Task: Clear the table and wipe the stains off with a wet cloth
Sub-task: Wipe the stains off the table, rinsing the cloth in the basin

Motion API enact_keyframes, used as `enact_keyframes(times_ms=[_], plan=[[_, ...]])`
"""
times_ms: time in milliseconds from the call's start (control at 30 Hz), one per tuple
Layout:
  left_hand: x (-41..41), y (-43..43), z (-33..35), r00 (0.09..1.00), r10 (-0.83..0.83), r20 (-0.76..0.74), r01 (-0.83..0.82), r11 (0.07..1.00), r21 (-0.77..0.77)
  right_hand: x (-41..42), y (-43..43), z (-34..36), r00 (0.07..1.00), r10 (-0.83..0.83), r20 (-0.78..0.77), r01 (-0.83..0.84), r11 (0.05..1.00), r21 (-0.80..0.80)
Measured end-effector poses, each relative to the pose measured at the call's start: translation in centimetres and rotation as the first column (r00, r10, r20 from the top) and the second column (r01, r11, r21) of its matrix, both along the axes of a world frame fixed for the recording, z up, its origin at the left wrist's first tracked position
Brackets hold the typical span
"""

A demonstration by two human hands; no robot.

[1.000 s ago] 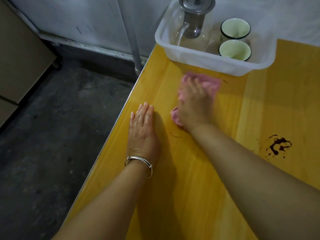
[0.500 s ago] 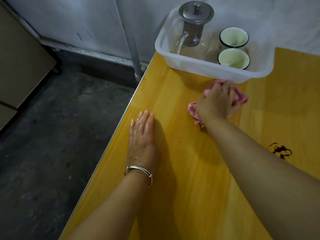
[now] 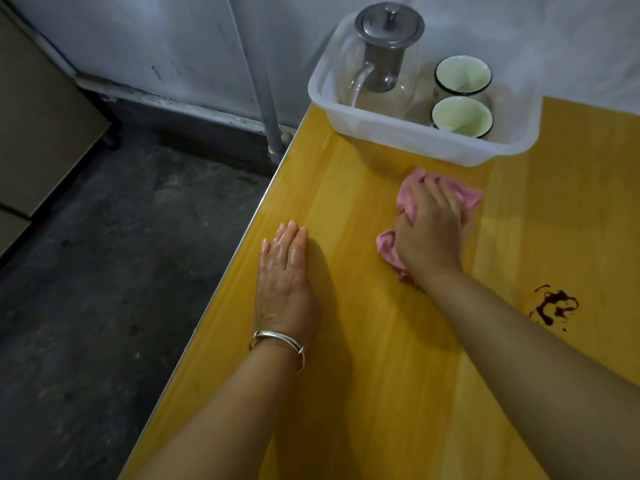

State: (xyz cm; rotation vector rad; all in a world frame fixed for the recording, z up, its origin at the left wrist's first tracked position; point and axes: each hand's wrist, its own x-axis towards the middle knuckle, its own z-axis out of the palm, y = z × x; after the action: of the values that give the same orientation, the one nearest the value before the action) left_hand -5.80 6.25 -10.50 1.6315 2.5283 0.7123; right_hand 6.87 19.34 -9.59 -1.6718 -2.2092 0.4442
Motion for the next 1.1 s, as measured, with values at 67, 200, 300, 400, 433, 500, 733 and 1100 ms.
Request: enact_keyframes(times_ms=[67, 200, 300, 400, 433, 500, 733, 1100], plan=[[0.0, -0.1, 0.2, 0.999, 0.004, 0.045, -0.005, 1.000, 0.012, -2.1, 0.1, -0.2, 0.999, 0.041, 0.025, -0.041, 0.999, 0.007], [-0.2, -0.4, 0.5, 0.976, 0.015, 0.217, -0.027, 0.998, 0.048, -5.4, -6.1, -0.3, 0.936, 0.351, 0.030, -0.352, 0.933, 0.078], [-0.1, -0.6, 0.9, 0.953, 0.030, 0.301, -0.057, 0.995, 0.081, -3.4, -9.5, 0.0, 0.849, 0.529, -0.003, -0.528, 0.847, 0.056], [0.0, -0.8, 1.5, 0.940, 0.058, 0.335, -0.075, 0.996, 0.038, 0.5, -8.9, 0.1, 0.824, 0.554, 0.119, -0.565, 0.817, 0.115], [0.1, -0.8, 1.5, 0.938, 0.078, 0.338, -0.086, 0.996, 0.007, 1.4, -8.0, 0.2, 0.862, 0.487, 0.141, -0.504, 0.855, 0.126], [0.2, -0.9, 1.5, 0.942, 0.101, 0.321, -0.104, 0.995, -0.008, 1.8, -5.6, 0.5, 0.960, 0.269, 0.080, -0.274, 0.960, 0.051], [-0.2, -1.0, 1.7, 0.927, 0.099, 0.363, -0.141, 0.986, 0.090, -3.0, -9.9, 0.0, 0.907, 0.418, 0.050, -0.420, 0.907, 0.033], [-2.1, -6.3, 1.1, 0.960, -0.101, 0.262, 0.110, 0.994, -0.021, -0.4, -9.5, 0.9, 0.967, 0.238, 0.093, -0.233, 0.971, -0.060]])
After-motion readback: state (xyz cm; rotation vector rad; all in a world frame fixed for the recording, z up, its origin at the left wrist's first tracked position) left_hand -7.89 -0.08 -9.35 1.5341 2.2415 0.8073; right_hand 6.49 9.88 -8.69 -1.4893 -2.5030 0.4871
